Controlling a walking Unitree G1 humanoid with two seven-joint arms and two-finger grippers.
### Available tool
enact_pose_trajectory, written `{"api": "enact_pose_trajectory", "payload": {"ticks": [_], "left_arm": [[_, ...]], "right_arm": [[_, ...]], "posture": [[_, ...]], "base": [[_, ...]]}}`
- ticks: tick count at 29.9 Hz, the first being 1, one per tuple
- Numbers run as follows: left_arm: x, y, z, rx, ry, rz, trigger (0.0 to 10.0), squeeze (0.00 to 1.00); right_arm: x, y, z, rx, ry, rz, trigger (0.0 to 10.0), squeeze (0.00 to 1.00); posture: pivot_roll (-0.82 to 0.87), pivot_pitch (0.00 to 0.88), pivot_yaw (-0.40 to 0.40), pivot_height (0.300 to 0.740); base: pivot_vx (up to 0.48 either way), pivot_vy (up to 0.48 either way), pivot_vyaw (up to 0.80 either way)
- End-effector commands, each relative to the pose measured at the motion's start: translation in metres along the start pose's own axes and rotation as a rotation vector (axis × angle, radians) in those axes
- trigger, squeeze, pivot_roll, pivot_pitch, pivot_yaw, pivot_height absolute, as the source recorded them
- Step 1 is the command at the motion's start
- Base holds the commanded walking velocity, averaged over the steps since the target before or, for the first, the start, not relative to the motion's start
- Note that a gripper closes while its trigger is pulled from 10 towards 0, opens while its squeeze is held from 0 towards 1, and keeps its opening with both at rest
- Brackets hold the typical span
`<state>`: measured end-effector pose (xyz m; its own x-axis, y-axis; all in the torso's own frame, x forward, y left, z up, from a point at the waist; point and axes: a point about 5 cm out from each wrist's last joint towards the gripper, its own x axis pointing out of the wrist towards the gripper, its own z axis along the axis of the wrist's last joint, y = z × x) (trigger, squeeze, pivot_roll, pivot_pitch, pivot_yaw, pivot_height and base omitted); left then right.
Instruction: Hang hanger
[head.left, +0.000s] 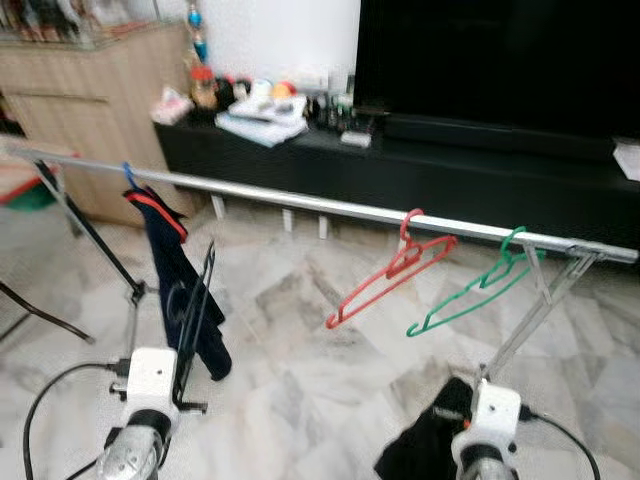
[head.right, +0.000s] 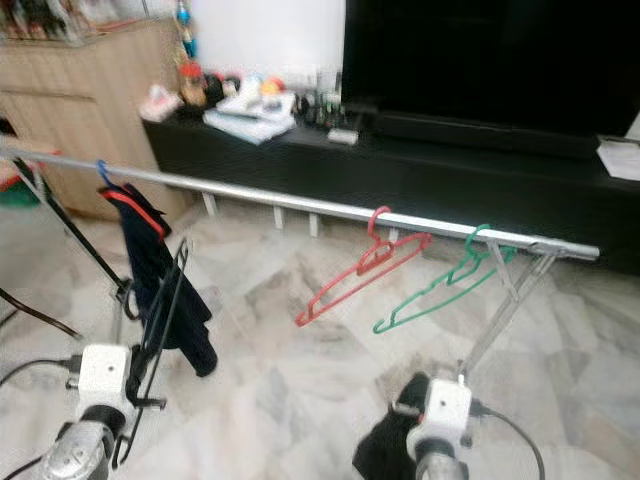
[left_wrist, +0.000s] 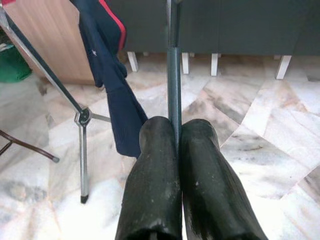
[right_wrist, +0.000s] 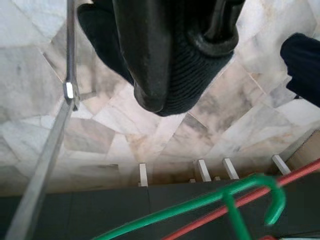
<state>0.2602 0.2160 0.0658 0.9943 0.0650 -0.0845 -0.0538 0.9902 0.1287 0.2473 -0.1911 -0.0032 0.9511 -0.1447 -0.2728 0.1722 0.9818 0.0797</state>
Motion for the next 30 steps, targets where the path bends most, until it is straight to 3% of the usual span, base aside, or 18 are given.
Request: {"api": "enact_pose_trajectory", "payload": {"ticks": [1, 6, 20, 30], "left_arm": [[-0.0020, 0.0016, -0.0013, -0.002, 0.006, 0.005, 10.0, 0.00], [-0.0021, 0.0021, 0.0000, -0.001, 0.004, 0.008, 10.0, 0.00], [-0.0029, 0.0019, -0.0039, -0.017, 0.037, 0.012, 10.0, 0.00], [-0.0031, 0.0028, -0.0042, -0.016, 0.040, 0.013, 10.0, 0.00]], "right_arm": [[0.0014, 0.0028, 0.0041, 0.006, -0.019, 0.004, 10.0, 0.00], [0.0022, 0.0028, 0.0040, 0.005, -0.016, 0.003, 10.0, 0.00], [0.0030, 0.0023, 0.0040, 0.001, -0.011, 0.000, 10.0, 0.00], [0.0038, 0.0041, 0.0045, 0.002, -0.012, 0.003, 10.0, 0.00]], "posture": [[0.02, 0.035, 0.008, 0.740], [0.02, 0.034, 0.008, 0.740], [0.02, 0.035, 0.004, 0.740], [0.02, 0.034, 0.004, 0.740]], "base": [[-0.315, 0.000, 0.00], [-0.307, 0.000, 0.00], [0.000, 0.000, 0.00], [0.000, 0.468, 0.00]]}}
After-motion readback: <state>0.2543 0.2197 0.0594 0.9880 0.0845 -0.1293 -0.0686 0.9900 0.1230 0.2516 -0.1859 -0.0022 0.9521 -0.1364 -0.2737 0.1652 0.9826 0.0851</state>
